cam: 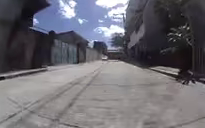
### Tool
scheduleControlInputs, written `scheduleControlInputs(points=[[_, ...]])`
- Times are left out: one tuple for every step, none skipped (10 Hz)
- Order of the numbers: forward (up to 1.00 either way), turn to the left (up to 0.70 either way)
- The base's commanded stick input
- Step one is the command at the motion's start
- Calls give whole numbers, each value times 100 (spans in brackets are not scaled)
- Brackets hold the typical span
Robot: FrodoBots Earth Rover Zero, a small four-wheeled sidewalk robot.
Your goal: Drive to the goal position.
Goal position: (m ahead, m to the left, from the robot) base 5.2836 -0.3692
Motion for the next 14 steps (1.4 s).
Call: scheduleControlInputs(points=[[100, 0], [100, 0], [100, 0], [100, 0], [100, -21], [100, -34], [100, -28], [100, -25], [100, -25], [100, -27], [100, -9], [100, 0], [100, 0], [100, 0]])
